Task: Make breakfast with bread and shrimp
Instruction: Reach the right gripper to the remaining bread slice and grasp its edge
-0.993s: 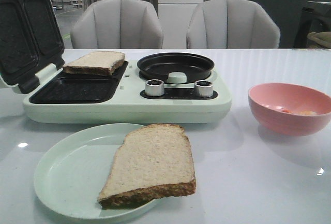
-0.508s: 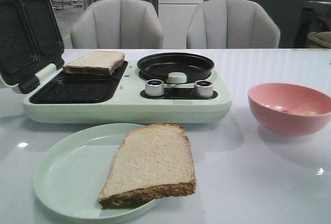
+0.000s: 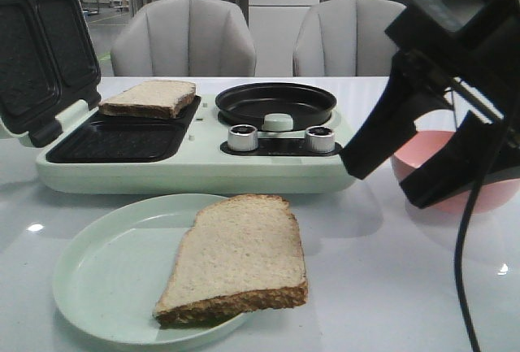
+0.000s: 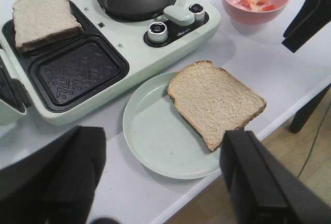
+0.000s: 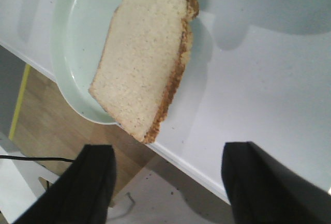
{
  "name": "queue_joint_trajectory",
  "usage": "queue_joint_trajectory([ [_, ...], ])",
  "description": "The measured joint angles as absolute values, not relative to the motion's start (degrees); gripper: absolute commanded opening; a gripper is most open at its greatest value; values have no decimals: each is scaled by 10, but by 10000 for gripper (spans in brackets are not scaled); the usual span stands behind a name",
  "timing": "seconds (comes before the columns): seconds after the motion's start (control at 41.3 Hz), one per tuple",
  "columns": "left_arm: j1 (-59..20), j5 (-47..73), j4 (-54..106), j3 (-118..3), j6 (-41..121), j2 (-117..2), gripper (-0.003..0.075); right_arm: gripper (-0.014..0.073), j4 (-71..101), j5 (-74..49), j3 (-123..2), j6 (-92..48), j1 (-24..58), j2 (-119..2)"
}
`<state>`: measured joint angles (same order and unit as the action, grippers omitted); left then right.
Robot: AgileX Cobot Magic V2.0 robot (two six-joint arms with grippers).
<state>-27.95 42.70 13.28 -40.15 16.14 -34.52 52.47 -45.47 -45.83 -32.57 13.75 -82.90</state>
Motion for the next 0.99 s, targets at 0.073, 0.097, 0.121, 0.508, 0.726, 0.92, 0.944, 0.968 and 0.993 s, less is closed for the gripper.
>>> queue_joint_trajectory([
  [0.073,-279,427,133,-402,161,-345,521,547,558,-451,-458,-349,138,-850],
  [0.097,-279,427,133,-402,161,-345,521,547,570,-450,-458,-356,138,-857],
  [0.121,-279,427,133,-402,161,-345,521,547,580,-450,-458,-361,138,-863],
  [0.508,-279,427,133,-402,161,-345,521,547,725,-392,-420,-457,190,-929],
  [0.726,-279,426,133,-402,161,-345,521,547,813,-379,-420,-520,193,-971],
  [0.92,-279,426,133,-402,161,-345,521,547,885,-383,-420,-576,194,-1010],
  [0.944,-279,426,133,-402,161,-345,521,547,894,-384,-420,-582,194,-1016],
  [0.968,-279,426,133,-402,161,-345,521,547,901,-385,-420,-590,194,-1020],
  [0.993,-279,426,133,-402,161,-345,521,547,911,-389,-420,-598,194,-1025],
])
